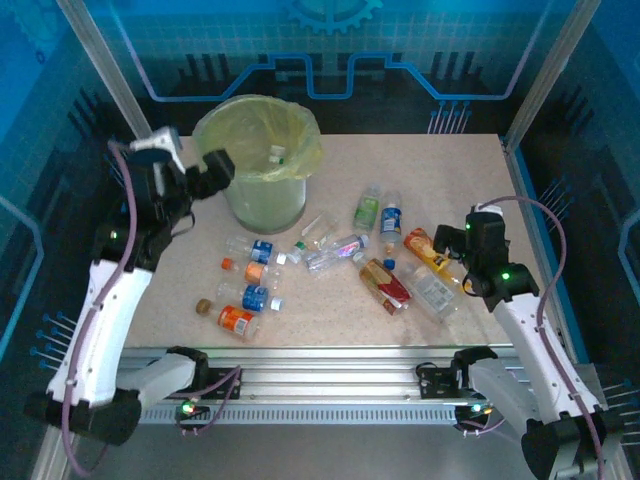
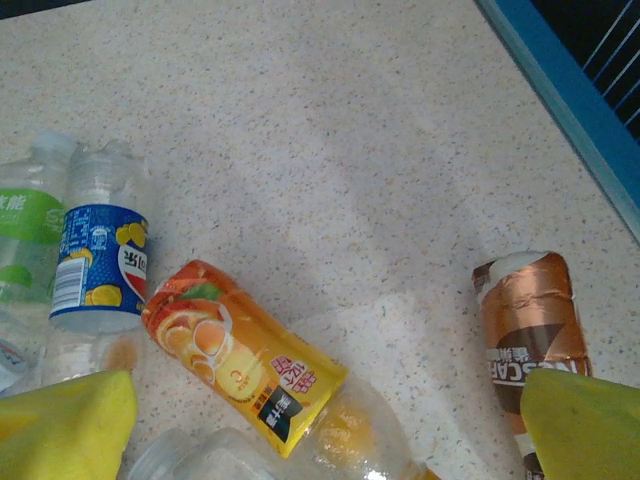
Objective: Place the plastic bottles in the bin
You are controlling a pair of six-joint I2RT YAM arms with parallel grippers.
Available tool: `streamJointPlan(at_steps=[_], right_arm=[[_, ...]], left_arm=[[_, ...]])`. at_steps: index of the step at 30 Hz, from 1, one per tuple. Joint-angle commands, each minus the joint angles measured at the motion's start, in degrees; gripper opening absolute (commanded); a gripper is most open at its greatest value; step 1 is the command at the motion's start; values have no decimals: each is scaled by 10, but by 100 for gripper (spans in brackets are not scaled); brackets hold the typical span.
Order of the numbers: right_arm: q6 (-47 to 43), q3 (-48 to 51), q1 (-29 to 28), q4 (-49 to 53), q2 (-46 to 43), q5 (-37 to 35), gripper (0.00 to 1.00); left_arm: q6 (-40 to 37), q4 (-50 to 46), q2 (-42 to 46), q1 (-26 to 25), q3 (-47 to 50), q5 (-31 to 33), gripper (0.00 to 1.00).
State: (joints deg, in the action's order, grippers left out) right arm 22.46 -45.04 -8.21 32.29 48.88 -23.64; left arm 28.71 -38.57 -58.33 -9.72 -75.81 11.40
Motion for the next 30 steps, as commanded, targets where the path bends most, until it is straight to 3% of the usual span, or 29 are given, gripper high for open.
streamJointPlan(at_steps=[1,7,16,23,30], right_arm=[[-5,-19,-5,13,3,-21,100],[-12,-16,-3,5,8,-25,100],[-16,-21,9,13,25,-31,100],[-12,-20,17,16,22,-34,100],[-12,-22,21,13,24,-29,100]], left_arm=[[154,-138,60,-4,68,25,99],[303,-245,138,-4,148,-14,98],[447,-327,143,-19,252,-65,92],[494,-332,152,-26,321,-107,86],[495,-243,125,-32,386,-152,82]])
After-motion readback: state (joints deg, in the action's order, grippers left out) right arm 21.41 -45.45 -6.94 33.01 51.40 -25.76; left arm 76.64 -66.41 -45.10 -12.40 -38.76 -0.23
